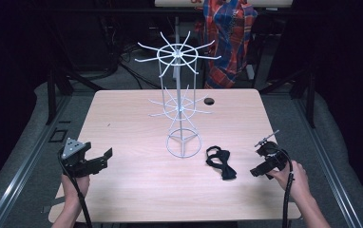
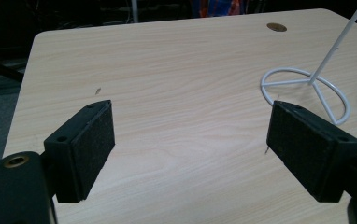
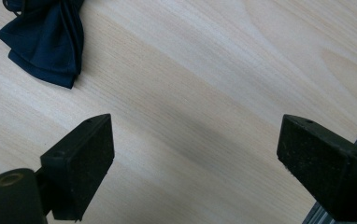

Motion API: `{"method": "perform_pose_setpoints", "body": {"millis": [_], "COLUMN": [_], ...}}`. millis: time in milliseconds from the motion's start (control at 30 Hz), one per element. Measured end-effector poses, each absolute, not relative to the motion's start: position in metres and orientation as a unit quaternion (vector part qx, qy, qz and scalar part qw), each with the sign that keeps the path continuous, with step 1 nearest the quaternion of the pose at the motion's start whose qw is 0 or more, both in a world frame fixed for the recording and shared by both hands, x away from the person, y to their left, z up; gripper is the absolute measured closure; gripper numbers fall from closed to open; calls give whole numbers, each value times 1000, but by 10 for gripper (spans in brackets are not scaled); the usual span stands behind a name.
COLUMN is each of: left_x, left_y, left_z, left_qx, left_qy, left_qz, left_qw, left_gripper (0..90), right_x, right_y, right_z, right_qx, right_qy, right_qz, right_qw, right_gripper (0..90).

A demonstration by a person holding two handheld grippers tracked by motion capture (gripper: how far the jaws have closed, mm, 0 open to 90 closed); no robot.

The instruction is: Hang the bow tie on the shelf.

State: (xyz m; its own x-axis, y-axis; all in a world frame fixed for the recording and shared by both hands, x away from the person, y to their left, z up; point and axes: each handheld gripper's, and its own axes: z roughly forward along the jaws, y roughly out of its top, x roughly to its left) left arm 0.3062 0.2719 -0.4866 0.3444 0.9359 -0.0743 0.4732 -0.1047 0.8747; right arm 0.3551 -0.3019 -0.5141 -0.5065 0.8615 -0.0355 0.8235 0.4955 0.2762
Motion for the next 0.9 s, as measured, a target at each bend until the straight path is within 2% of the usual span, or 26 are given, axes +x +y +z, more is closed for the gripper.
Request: {"method": "perform_pose_setpoints", "body": {"millis": [267, 900], "left_x": [306, 306], "left_y": [273, 271], "left_z": [-487, -486], "left_qx": [693, 700], "left_qy": [507, 499], "left_qz": [264, 262], "left_qw": [439, 439], "left_gripper": [155, 155], "right_x": [357, 359], "right_y": [-294, -265], "right_z": [-514, -512], "right_qx": [477, 450], "right_qy": [870, 882], "right_qz": [98, 112], "right_qw": [81, 84], "right_gripper": [67, 65]}}
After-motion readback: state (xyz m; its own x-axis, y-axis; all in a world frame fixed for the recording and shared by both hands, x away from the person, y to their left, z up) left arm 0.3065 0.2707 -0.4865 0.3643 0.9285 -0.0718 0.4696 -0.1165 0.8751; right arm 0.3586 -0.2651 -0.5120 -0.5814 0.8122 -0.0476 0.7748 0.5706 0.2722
